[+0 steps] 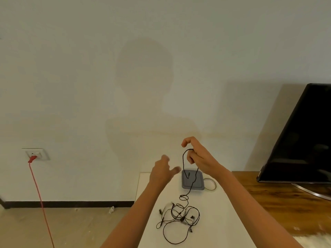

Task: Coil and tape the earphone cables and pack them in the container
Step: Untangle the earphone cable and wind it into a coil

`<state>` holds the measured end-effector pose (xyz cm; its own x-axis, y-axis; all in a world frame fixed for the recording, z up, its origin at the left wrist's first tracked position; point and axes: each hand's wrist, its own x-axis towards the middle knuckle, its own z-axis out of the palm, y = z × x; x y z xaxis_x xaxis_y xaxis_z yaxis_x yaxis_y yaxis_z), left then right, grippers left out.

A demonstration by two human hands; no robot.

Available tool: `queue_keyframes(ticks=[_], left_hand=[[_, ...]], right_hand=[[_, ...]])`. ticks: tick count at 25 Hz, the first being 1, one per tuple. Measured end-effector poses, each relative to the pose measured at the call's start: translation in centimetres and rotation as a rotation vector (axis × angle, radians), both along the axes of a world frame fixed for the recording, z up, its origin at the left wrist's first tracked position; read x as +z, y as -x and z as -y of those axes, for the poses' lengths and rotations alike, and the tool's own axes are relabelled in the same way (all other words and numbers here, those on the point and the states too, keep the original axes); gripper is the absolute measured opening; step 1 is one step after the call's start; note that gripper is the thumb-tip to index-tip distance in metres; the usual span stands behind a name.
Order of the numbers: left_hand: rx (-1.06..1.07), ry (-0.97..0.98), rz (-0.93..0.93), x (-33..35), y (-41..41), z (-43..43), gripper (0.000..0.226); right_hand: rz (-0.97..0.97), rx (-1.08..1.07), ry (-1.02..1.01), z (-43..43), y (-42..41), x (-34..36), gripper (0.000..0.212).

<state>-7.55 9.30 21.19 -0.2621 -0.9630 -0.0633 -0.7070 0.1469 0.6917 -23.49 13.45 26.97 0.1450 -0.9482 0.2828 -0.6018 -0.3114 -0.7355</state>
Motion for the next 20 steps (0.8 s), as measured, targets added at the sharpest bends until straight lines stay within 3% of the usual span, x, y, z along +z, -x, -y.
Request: queue_keyframes(ticks=[3, 9, 11, 13, 16, 18, 20], left_hand=[[-0.199, 0.171, -0.229, 2.3, -0.4, -0.2, 0.029], [-0.128, -0.221, -0.753, 3.3, -2.3, -3.5, 0.03], [-0.064, -0.273, -0.765, 4.3, -3.7, -4.0, 0.032], [-0.091, -0.314, -0.655, 5.1, -5.4, -4.5, 0.034], [-0.155, -0.323, -0.444, 5.6, -8.0, -5.4, 0.036], [-0.115, -0.343, -0.495, 5.5, -8.9, -5.8, 0.036], [-0.065, -0.4, -0.672, 5.6, -9.1, -6.0, 0.036]], right_hand=[[0.153, 0.076, -0.085, -0.8, -1.0, 0.6, 0.035], [0.033, -0.012, -0.059, -2.6, -0.6, 0.6, 0.028], [0.04, -0.105, -0.039, -3.3, -0.1, -0.2, 0.021], [0.083, -0.263, 0.047, -3.7, 0.6, -1.1, 0.023], [0.314, -0.529, 0.113, -3.9, 1.7, -1.9, 0.018], [0.376, -0.623, 0.102, -3.9, 2.1, -2.4, 0.015], [0.38, -0.616, 0.045, -3.8, 1.7, -2.7, 0.013]])
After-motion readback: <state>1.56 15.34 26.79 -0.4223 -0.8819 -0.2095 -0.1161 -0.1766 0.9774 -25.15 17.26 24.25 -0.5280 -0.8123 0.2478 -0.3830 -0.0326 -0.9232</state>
